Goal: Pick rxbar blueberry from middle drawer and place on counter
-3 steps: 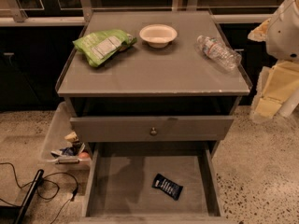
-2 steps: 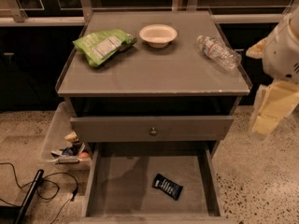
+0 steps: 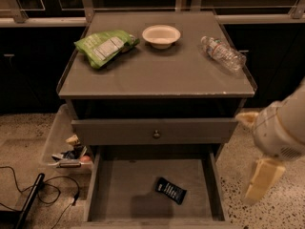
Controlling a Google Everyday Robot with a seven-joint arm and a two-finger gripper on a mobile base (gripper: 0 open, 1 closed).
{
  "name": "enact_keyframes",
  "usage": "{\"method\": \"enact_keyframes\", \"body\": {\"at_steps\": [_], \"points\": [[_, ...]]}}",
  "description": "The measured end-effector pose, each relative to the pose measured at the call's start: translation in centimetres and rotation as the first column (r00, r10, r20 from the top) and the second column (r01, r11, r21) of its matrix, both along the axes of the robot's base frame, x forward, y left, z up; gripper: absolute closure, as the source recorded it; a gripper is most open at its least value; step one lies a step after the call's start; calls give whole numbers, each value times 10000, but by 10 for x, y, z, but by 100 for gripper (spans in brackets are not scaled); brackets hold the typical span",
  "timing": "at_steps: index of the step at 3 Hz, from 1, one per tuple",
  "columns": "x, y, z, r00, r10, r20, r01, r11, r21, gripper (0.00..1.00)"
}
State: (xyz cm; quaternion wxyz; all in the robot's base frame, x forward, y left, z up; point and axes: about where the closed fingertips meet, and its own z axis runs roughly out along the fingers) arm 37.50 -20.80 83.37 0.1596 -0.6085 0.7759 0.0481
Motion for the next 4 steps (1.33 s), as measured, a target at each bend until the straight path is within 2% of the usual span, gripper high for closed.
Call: {"method": "enact_keyframes", "body": {"at_steps": [1,2,3,4], "points": [[-5,3,-80,9996,242,-137,-235,9984,521,0],[-6,3,-80,9996,245,-142,-238,9984,520,0],[3,14,-116,9991,373,-225,-356,9968,720,0],[31,27,-172,9994,284,-177,-255,9886,1487,0]]}}
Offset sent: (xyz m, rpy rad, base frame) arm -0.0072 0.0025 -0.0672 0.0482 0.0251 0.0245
